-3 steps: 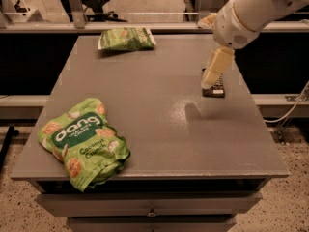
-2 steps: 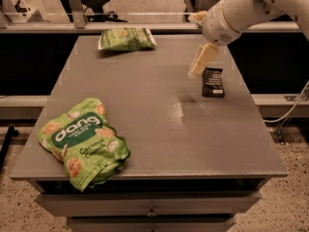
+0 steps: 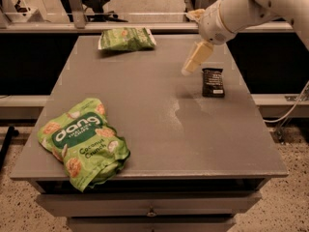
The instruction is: Pick green jalapeno chip bag
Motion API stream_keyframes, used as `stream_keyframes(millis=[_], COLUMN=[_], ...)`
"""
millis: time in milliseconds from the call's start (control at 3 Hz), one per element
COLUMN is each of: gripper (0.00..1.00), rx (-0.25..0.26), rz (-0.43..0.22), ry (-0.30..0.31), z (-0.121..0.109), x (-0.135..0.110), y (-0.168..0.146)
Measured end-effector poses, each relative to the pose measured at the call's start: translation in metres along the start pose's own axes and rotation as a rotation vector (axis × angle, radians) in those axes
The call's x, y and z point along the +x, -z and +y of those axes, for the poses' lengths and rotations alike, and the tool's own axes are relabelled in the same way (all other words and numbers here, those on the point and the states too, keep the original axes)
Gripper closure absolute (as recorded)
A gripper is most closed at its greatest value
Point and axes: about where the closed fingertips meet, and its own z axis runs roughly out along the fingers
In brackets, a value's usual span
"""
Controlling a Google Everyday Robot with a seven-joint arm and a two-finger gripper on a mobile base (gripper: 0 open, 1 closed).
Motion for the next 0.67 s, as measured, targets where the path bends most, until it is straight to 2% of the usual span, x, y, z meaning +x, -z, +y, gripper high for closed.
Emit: stream_keyframes(millis=[333, 667], gripper=[0.00, 0.00], rx=[0.098, 0.150], rz=[-0.100, -0.167], ry=[-0.067, -0.163], z=[-0.038, -0.072], x=[-0.020, -0.031], y=[-0.032, -0.068])
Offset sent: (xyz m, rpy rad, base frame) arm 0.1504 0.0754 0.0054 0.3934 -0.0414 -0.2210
